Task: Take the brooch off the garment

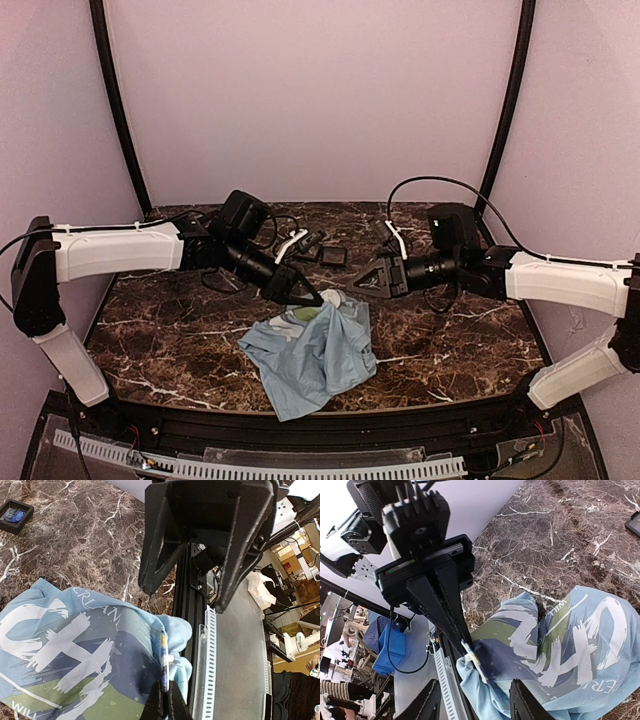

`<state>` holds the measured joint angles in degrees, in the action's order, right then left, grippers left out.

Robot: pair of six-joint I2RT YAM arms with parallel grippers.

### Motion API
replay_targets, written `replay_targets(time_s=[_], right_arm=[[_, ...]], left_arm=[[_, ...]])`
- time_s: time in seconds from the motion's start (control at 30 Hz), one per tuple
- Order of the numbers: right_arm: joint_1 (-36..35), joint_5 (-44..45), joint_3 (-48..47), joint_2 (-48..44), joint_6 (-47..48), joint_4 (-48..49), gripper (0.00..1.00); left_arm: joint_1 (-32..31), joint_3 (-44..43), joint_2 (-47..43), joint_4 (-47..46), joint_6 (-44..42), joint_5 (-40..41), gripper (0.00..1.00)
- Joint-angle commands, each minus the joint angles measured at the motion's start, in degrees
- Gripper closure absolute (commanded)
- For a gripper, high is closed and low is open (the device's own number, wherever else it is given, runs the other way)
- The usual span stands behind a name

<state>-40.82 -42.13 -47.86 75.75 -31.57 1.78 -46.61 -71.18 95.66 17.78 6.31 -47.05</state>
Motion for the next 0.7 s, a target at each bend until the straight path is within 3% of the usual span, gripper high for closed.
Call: replay_targets(time_s=[0.0, 0.3, 0.67], right_arm=[[-0.16, 1.41, 1.1, -0.87, 0.9, 1.11, 0.53], [-2.61, 0.9, -0.96, 2.84, 1.85, 2.21, 0.59], [-4.38, -0.63, -2.5, 5.24, 2.48, 3.21, 0.8]], left_arm=[[0.12, -0.95, -1.21, 0.27, -0.08, -0.87, 0.99], [0.12, -0.81, -1.26, -0.19, 0.15, -2.16, 0.99], [0.12, -0.81, -1.04, 0.0, 0.1, -2.17, 0.99]])
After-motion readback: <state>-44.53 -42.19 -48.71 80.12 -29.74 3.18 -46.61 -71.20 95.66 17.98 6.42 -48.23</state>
